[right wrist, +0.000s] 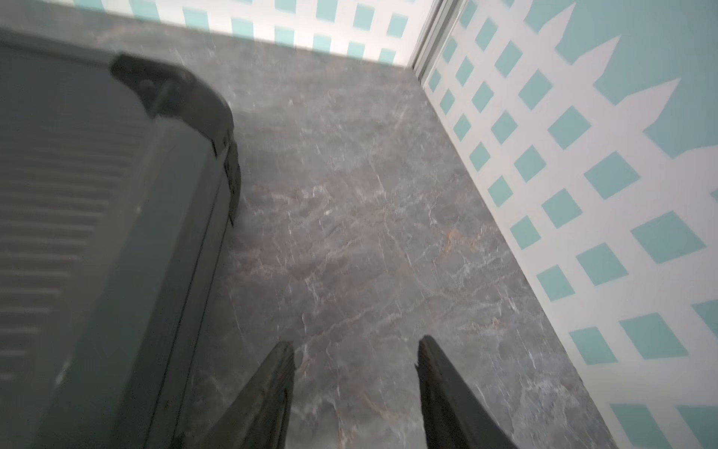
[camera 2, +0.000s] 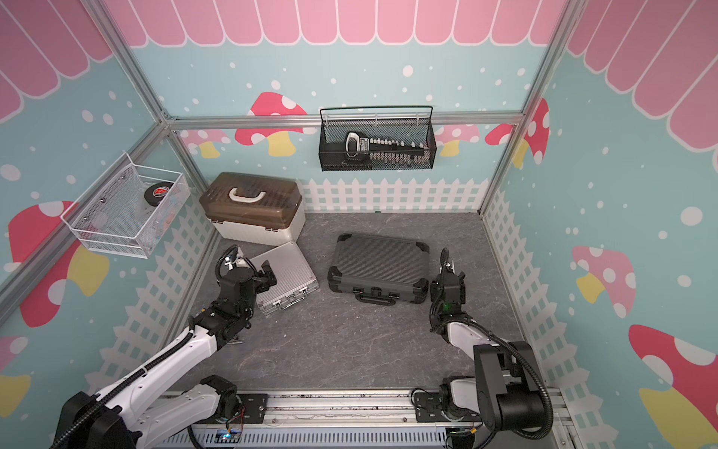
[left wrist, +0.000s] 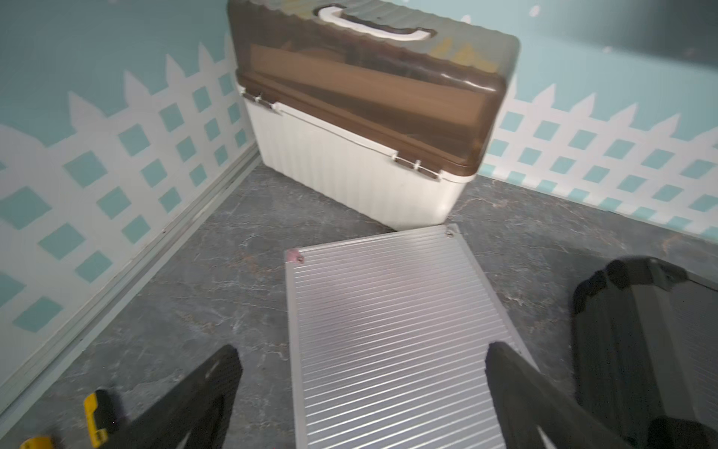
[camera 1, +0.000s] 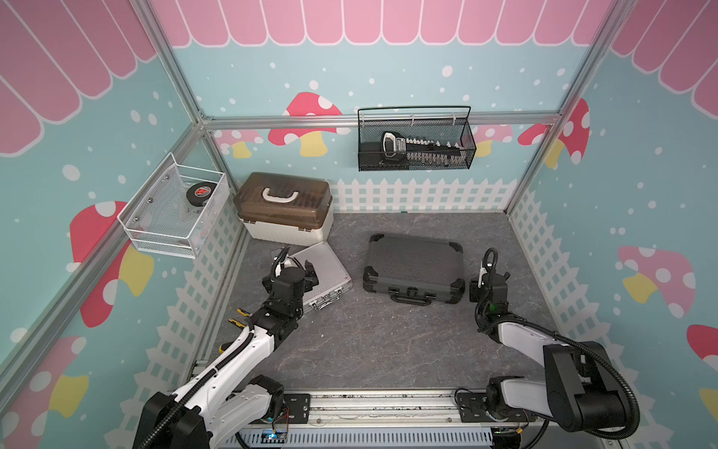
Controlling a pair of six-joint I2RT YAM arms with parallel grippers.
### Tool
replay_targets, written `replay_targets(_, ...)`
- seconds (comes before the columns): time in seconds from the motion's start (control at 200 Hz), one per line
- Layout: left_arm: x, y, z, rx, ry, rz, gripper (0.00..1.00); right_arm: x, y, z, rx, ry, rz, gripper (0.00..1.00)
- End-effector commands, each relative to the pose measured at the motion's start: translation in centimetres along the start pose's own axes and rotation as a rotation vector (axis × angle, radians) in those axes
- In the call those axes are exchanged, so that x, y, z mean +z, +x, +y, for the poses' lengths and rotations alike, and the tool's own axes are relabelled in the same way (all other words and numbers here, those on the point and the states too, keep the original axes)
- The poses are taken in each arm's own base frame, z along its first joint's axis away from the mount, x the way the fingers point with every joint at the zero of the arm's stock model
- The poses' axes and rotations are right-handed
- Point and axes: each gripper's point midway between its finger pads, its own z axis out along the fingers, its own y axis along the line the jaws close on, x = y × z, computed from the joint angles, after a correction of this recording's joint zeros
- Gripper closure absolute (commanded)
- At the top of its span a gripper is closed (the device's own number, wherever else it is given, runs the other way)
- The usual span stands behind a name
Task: Close the poker set cases
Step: Reset both arms
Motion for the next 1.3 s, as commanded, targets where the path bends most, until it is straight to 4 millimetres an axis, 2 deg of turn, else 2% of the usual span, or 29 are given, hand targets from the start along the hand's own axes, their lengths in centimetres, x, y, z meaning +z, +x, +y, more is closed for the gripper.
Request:
replay_targets(0.0, -0.1, 0.4, 1.9, -0.012, -0.045, 0.03, 0.01, 0.1, -2.5, -0.3, 0.041, -0.014, -0.144, 0.45)
replay_targets(0.1, 0.3, 0.4, 2.9, -0.02, -0.081, 0.04, 0.01, 1.0, -2.5, 0.7, 0.056, -0.098, -0.15, 0.44)
replay_targets(0.225, 1.0, 0.5, 3.7, 0.009, -0.132, 0.048, 0.01, 1.5, -1.2, 1.9, 0.047, -0.14, -0.201, 0.44)
replay_targets(0.37, 1.8, 0.4, 4.5, 0.003, -0.156, 0.018, 0.01, 1.9, -1.4, 3.1, 0.009, -0.198, -0.19, 0.43)
replay_targets(0.38, 1.8, 0.3, 4.6, 0.001, -0.157, 0.015, 0.01, 2.0, -1.4, 3.1, 0.011, -0.193, -0.188, 0.38)
replay_targets(0.395, 1.9, 0.4, 4.7, 0.001, -0.156, 0.013, 0.01, 2.1, -1.3, 3.0, 0.012, -0.188, -0.177, 0.17)
replay_targets(0.405, 2.0, 0.4, 4.7, -0.002, -0.153, 0.009, 0.01, 2.1, -1.3, 2.9, 0.015, -0.184, -0.168, 0.1)
replay_targets(0.415, 2.0, 0.3, 4.7, -0.003, -0.153, 0.005, 0.01, 2.2, -1.2, 2.8, 0.013, -0.176, -0.156, 0.04)
replay_targets(0.43, 2.1, 0.3, 4.8, -0.004, -0.15, 0.0, 0.01, 2.3, -1.2, 2.6, 0.016, -0.168, -0.145, 0.02)
replay_targets(0.7, 4.5, 0.7, 4.7, 0.088, -0.11, -0.106, 0.01, 2.7, -1.1, 2.2, 0.026, -0.14, -0.131, 0.01)
replay_targets(0.871, 5.9, 1.9, 3.8, 0.12, -0.063, -0.174, 0.01, 2.7, -1.1, 2.2, 0.028, -0.141, -0.135, 0.01)
replay_targets(1.126, 8.9, 3.6, 2.0, 0.18, 0.002, -0.153, 0.01, 2.7, -1.2, 2.2, 0.028, -0.14, -0.139, 0.01)
replay_targets(1.191, 9.2, 3.8, 2.1, 0.174, 0.008, -0.13, 0.01, 2.7, -1.2, 2.2, 0.029, -0.14, -0.138, 0.01)
replay_targets(1.296, 9.5, 4.2, 4.0, 0.112, -0.048, -0.164, 0.01, 2.7, -1.2, 2.2, 0.029, -0.14, -0.138, 0.01)
